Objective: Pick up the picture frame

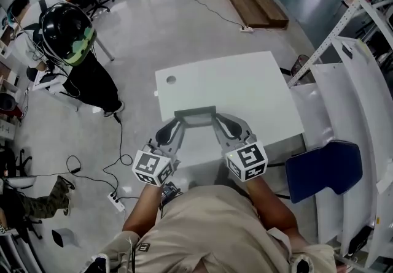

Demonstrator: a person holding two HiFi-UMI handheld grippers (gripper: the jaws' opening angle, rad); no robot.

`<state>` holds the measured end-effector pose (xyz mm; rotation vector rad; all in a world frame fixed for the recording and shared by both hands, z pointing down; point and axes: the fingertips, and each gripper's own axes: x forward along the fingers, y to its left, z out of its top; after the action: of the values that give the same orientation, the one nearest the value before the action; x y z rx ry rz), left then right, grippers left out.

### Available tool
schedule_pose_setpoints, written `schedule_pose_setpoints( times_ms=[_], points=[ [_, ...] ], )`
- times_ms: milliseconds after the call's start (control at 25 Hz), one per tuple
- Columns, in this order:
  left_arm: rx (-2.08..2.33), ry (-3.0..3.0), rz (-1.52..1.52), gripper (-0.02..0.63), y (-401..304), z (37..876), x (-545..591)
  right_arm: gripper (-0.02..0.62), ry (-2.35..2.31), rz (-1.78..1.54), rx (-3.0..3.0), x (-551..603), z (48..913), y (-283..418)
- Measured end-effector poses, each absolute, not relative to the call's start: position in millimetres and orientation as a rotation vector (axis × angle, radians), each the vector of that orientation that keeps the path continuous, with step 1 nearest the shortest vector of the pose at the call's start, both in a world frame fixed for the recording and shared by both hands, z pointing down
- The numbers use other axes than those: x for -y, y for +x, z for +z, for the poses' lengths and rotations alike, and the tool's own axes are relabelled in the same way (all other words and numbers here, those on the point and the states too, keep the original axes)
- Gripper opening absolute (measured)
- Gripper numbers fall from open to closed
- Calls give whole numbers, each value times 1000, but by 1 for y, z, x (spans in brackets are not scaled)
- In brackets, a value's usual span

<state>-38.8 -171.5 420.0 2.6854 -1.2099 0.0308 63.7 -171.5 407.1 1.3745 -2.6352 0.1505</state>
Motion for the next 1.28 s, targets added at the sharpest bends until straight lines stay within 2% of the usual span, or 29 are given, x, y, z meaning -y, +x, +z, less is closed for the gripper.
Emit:
schedule_pose_setpoints(
  times_ms=[800,1280],
  points=[
    [1245,2727,-4,77,-28,380,169,55,1374,73,2685,169,365,74],
    [1255,2729,-11,77,-31,390,169,55,1367,60,2686,169,376,72]
  ],
)
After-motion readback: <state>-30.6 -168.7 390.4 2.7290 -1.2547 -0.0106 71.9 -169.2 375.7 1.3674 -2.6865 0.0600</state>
